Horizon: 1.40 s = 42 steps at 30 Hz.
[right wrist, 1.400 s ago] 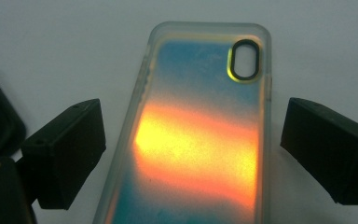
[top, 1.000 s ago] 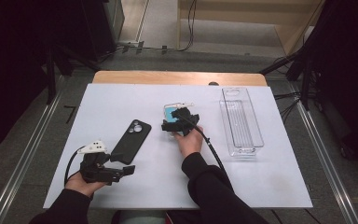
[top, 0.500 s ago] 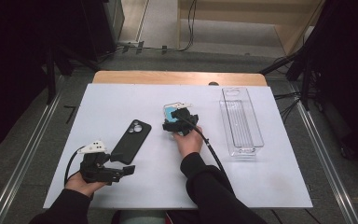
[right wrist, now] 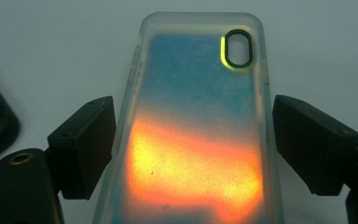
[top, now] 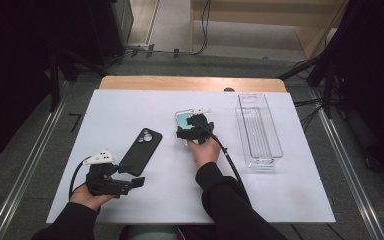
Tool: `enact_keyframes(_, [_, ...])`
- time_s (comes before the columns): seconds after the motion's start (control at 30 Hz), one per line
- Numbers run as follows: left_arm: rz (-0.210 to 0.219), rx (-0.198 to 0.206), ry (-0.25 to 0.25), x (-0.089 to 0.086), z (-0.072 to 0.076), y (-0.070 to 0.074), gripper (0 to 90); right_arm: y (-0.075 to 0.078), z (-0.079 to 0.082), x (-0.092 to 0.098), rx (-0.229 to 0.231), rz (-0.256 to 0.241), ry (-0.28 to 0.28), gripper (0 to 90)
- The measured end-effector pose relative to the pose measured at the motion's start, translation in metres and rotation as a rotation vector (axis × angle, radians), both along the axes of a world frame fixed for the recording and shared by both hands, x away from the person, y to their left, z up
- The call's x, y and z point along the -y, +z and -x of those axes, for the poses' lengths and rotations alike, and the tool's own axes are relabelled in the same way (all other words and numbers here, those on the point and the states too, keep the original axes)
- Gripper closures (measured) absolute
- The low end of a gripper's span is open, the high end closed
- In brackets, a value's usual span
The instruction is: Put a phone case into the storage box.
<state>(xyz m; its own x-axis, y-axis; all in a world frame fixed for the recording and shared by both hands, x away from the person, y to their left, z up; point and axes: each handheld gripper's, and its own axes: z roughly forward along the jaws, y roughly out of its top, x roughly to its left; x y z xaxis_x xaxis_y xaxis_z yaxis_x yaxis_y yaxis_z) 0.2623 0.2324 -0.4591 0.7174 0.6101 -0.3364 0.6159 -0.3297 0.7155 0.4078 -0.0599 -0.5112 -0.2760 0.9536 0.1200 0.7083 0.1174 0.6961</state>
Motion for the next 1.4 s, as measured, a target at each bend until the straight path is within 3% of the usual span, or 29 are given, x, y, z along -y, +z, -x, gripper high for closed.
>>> enact_keyframes(0.2, [0.015, -0.021, 0.003, 0.000, -0.001, 0.000, 21.5, 0.013, 0.004, 0.006, 0.026, 0.008, 0.031, 14.6])
enact_keyframes(0.4, [0.023, -0.036, 0.002, 0.002, -0.001, 0.001, 21.5, 0.029, 0.012, 0.016, 0.033, -0.039, 0.072, 14.6])
enact_keyframes(0.6, [0.022, -0.043, 0.000, 0.002, -0.001, 0.001, 21.7, 0.044, 0.023, 0.023, 0.022, -0.078, 0.159, 14.5])
enact_keyframes(0.73, [0.024, -0.046, 0.003, 0.002, -0.001, 0.001, 21.8, 0.056, 0.034, 0.030, 0.055, -0.086, 0.213, 14.6])
enact_keyframes(0.9, [0.022, -0.064, 0.000, 0.003, -0.001, 0.001, 21.9, 0.068, 0.048, 0.041, 0.054, -0.102, 0.276, 14.6])
enact_keyframes(1.0, [0.032, -0.087, 0.004, 0.003, -0.002, 0.001, 21.9, 0.072, 0.058, 0.047, 0.053, -0.106, 0.322, 14.6])
enact_keyframes(1.2, [0.051, -0.080, -0.012, 0.007, -0.002, 0.003, 21.8, 0.076, 0.076, 0.060, 0.059, -0.124, 0.379, 14.5])
enact_keyframes(1.4, [0.064, -0.102, -0.013, 0.014, -0.004, 0.005, 21.6, 0.076, 0.092, 0.074, 0.067, -0.169, 0.400, 14.6])
